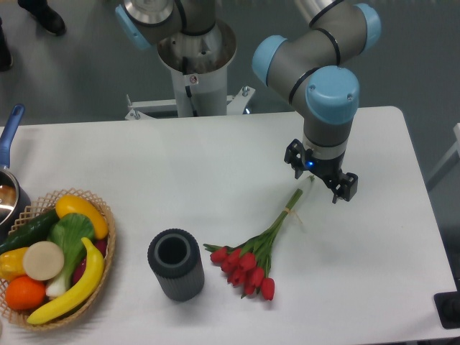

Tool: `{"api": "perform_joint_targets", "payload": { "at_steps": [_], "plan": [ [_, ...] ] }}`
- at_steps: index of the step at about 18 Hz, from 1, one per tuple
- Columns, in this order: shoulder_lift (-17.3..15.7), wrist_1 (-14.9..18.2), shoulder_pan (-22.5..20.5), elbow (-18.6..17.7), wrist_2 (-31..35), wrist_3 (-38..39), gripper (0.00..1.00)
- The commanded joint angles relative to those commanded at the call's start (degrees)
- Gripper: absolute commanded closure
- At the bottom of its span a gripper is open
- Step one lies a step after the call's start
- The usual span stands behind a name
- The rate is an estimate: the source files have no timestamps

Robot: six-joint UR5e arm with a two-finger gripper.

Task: Pick up the flowers from the table
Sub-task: 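Move the open gripper down toward the green stems of the red tulips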

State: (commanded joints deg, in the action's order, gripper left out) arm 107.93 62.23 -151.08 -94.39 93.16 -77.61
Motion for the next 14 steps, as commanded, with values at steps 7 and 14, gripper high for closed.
{"api": "perform_joint_targets", "payload": {
  "at_steps": [7,14],
  "plan": [
    [0.17,-0.26,0.35,-0.79,-1.49,0.7,0.0],
    [1.22,-5.01,1.75,-4.22,-4.04,3.52,0.0]
  ]
}}
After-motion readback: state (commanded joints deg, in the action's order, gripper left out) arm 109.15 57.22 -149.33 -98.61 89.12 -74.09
